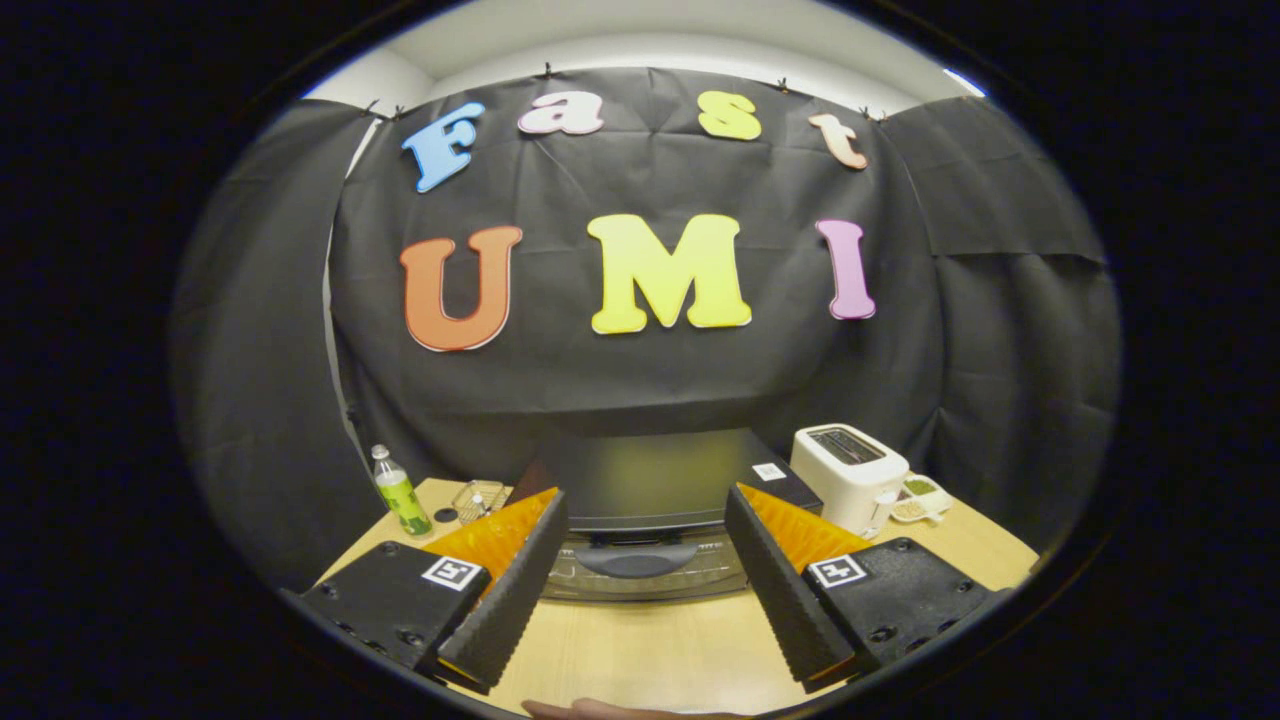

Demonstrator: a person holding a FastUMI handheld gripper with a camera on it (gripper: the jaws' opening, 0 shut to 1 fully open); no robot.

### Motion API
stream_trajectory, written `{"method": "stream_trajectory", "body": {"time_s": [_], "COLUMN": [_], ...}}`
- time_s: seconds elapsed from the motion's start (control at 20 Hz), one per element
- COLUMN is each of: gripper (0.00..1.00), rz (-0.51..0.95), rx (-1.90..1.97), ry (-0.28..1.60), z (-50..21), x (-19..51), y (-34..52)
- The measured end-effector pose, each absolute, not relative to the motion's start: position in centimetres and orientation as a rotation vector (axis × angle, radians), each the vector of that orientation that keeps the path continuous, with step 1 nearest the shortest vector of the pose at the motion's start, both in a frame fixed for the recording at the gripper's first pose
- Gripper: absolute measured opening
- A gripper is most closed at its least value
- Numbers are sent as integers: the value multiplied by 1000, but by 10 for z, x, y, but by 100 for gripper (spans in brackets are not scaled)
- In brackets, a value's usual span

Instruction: Open the toaster oven, put the food inside, and close the toaster oven door.

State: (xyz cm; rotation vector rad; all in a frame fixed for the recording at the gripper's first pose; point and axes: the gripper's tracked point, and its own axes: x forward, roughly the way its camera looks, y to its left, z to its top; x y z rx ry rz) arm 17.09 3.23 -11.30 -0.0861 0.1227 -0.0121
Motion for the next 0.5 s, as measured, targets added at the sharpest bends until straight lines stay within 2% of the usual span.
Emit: {"method": "stream_trajectory", "body": {"time_s": [0.5], "gripper": [100], "rz": [-11], "rx": [-139], "ry": [232], "z": [-170], "x": [239], "y": [22]}}
